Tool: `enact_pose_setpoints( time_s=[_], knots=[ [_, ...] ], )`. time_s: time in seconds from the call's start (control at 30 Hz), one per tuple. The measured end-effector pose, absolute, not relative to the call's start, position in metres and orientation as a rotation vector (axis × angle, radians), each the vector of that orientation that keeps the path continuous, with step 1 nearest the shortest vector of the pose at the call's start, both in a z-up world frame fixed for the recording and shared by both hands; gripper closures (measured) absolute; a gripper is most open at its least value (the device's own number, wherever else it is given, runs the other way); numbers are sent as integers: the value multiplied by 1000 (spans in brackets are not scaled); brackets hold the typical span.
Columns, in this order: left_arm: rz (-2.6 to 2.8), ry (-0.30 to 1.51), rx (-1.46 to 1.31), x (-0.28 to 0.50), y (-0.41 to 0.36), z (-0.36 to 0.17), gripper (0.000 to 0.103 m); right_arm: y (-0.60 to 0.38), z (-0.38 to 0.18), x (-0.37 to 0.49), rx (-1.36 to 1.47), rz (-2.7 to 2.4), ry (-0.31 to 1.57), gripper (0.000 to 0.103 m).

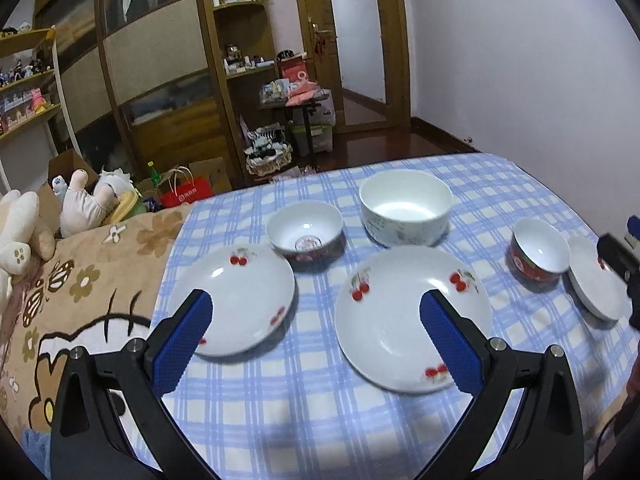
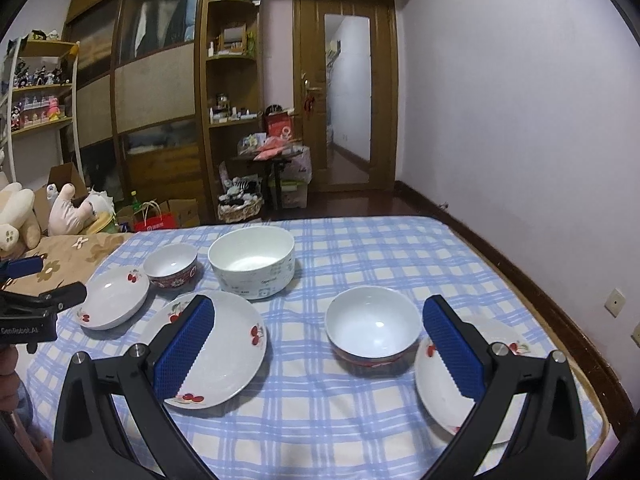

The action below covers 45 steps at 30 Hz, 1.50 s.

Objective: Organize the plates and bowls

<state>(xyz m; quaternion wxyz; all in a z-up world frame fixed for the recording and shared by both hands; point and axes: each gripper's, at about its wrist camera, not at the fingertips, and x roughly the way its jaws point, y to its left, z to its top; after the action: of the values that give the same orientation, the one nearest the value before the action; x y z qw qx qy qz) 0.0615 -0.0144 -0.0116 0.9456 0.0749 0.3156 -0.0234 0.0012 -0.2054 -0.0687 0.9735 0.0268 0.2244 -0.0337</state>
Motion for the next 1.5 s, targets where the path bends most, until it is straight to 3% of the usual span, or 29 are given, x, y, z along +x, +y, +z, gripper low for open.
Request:
enact_pose_setpoints(
  time_s=[1.2, 1.4, 1.5],
  knots=[
    [-152, 994, 34, 155, -8, -90, 1, -146, -137, 103, -10, 94, 653, 3],
    [-146, 1011, 49, 159, -9, -97, 3, -139, -149, 108, -41, 111, 687, 12],
    [-153, 1026, 44, 160, -9, -101, 4, -138, -156, 112, -49, 115, 712, 31]
  ],
)
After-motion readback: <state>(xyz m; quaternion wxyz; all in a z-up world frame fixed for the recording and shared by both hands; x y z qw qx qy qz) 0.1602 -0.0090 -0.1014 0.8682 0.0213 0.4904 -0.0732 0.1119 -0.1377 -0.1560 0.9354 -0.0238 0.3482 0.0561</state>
